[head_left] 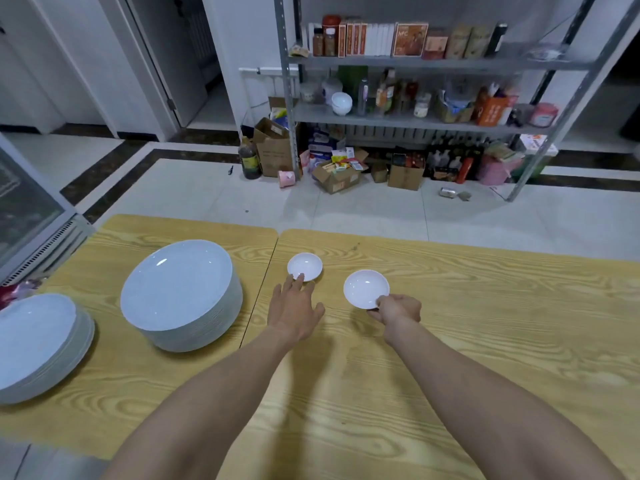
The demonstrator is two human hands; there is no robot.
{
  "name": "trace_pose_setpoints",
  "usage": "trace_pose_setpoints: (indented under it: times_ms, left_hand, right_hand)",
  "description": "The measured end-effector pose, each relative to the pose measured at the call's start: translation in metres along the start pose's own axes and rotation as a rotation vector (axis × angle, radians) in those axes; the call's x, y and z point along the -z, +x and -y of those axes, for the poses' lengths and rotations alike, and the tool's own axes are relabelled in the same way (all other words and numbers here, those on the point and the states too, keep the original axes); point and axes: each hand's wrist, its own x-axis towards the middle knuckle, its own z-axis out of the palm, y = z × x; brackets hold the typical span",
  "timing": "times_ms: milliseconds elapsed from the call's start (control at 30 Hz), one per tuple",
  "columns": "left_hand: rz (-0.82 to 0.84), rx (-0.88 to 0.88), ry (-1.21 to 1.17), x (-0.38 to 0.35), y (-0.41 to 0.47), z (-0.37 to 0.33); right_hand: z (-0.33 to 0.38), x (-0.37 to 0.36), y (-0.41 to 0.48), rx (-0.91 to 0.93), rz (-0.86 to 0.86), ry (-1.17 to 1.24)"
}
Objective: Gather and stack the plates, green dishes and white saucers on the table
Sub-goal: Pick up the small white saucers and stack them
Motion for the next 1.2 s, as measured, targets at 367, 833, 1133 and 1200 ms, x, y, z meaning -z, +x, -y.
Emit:
trace_pose_setpoints:
  times_ms: [367,833,1133,1200]
  left_hand:
    - [-0.028,0.185,-0.317,-0.016,0.072,0.021]
    - [0.016,0.563,-0.779,-0.054,0.141,0.043]
    - [-0.114,0.669,-0.980,-0.071,0.155,0.044]
    - [-0.109,0.650,-0.989,-0.073,0.154,0.040]
  right_hand:
    - [0.019,-0.041,0.036,-0.060,-0.021,-0.015]
    - [0.028,-0.083,0.077,-0.113,-0.030,-0.030]
    - [0.024,-0.087,0.090,-0.137,-0.056,-0.037]
    - [0.023,-0.085,0.089,-0.138,-0.060,-0.036]
